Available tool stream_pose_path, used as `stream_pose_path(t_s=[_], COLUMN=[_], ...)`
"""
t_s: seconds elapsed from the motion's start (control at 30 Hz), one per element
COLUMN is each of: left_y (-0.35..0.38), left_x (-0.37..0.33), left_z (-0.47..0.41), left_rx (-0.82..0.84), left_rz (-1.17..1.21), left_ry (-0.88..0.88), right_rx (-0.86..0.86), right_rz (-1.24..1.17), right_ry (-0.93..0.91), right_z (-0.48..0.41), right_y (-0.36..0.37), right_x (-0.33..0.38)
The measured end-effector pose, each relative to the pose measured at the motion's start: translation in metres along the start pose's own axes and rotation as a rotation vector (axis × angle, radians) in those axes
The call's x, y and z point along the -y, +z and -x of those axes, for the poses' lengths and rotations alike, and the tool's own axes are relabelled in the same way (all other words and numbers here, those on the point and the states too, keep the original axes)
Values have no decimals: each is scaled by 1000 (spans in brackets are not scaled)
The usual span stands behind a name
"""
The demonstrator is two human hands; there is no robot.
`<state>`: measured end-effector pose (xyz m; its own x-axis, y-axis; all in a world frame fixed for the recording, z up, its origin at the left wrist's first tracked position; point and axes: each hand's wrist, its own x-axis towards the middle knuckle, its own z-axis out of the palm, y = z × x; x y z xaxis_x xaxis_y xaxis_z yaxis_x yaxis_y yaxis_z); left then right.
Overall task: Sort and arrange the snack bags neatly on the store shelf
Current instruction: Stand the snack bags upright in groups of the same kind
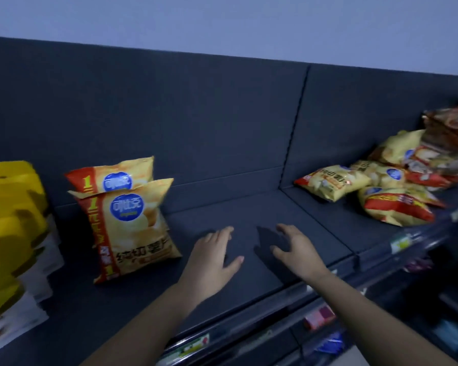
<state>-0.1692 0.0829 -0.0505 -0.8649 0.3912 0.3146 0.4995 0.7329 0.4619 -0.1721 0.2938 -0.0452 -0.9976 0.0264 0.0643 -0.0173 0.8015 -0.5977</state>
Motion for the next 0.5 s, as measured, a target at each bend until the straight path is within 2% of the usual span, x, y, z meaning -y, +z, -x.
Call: stream_pose_path(t_s=[0.23,0.5], left_y=[79,149], left_x=[-61,-90], left_z=[-103,-251], left_rx=[235,282], left_rz=[17,51], left_ry=[-76,-179], right_rx=[-143,-129], right_rz=[-69,-280], right_ry=[269,355], right_z=[-21,-107], right_y=[-76,-102], right_x=[-105,-180])
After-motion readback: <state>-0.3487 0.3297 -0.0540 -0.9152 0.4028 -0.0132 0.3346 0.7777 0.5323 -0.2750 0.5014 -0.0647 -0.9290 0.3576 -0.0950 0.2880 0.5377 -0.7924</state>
